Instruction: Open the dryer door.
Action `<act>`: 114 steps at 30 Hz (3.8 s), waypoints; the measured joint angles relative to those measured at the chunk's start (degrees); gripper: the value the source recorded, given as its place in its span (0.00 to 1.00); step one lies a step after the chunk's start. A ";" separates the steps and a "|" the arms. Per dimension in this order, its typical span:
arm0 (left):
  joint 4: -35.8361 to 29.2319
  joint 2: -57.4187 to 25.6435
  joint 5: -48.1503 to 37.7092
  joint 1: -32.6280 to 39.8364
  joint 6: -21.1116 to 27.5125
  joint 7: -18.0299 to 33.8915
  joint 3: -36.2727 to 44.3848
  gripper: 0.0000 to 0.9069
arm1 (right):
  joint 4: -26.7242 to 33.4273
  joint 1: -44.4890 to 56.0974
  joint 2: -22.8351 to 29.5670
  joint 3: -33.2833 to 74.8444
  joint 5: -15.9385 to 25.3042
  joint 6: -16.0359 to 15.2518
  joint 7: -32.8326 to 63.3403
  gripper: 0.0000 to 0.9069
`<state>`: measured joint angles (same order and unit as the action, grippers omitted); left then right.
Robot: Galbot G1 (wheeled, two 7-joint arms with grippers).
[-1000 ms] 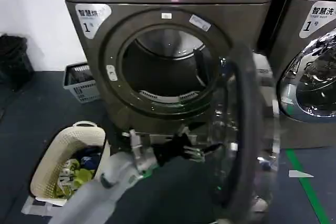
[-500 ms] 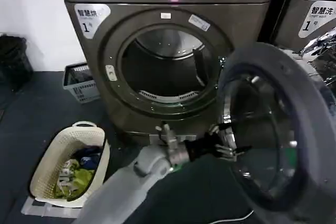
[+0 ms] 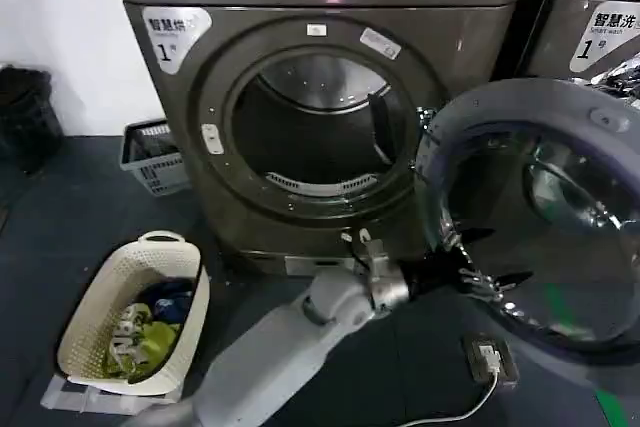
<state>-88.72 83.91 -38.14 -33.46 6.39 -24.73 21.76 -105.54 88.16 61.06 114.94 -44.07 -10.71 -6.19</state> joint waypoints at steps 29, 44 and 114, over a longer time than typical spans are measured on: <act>14.74 8.29 14.44 4.54 -8.50 6.82 2.03 1.00 | 1.20 1.84 -0.44 2.44 -0.17 0.27 -0.80 1.00; 14.72 8.29 15.42 4.91 -10.56 8.53 1.50 1.00 | 1.51 2.15 -0.68 2.71 -0.18 0.49 -0.92 1.00; -9.58 -57.89 16.74 -12.82 -14.23 -9.03 -24.44 1.00 | 2.33 0.95 -4.38 7.34 8.73 1.39 3.08 1.00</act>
<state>-98.30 26.02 -21.41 -46.28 -7.85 -33.77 -2.68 -103.21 89.12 56.69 122.29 -35.34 -9.32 -3.11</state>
